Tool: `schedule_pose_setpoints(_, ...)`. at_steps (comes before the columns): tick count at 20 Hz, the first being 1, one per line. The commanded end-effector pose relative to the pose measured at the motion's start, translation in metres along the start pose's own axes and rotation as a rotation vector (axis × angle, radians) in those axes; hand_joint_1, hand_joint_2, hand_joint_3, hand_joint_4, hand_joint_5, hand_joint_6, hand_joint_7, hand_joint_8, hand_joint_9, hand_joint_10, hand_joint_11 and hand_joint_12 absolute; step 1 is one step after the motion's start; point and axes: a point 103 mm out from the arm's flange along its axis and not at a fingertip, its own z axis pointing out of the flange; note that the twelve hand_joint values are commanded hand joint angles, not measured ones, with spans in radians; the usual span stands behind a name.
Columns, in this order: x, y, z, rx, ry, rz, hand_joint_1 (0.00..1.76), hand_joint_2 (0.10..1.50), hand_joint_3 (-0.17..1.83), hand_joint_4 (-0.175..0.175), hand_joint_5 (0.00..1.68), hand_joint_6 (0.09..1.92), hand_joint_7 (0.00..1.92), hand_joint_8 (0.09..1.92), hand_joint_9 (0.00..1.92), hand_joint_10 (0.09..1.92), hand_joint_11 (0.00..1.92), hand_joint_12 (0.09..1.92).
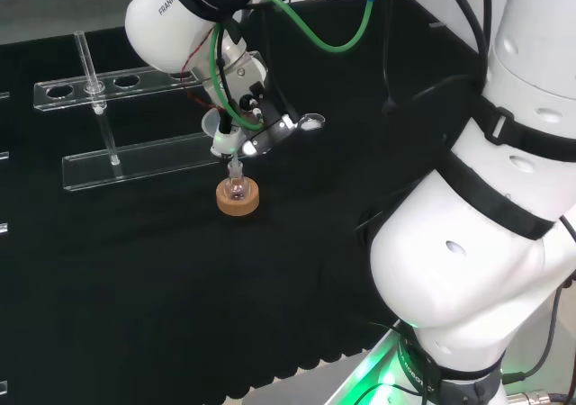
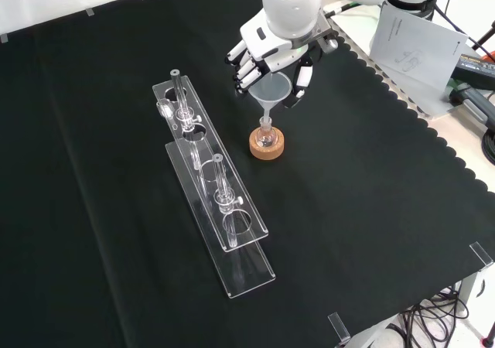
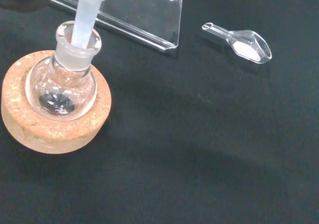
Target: Place the funnel on the round-bottom flask.
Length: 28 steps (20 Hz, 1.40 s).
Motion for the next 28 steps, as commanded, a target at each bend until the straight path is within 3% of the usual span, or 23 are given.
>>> schedule_pose_setpoints(1, 0.002, 0.003, 0.004, 0.006, 0.003, 0.001, 0.73, 0.76, 0.5, -0.026, 0.69, 0.72, 0.7, 0.82, 0.97, 0.72, 0.5, 1.29)
schedule_pose_setpoints(28, 0.004, 0.01, 0.023, 0.036, -0.001, 0.003, 0.72, 0.75, 0.51, -0.034, 0.62, 0.7, 0.63, 0.82, 0.9, 0.71, 0.49, 1.29)
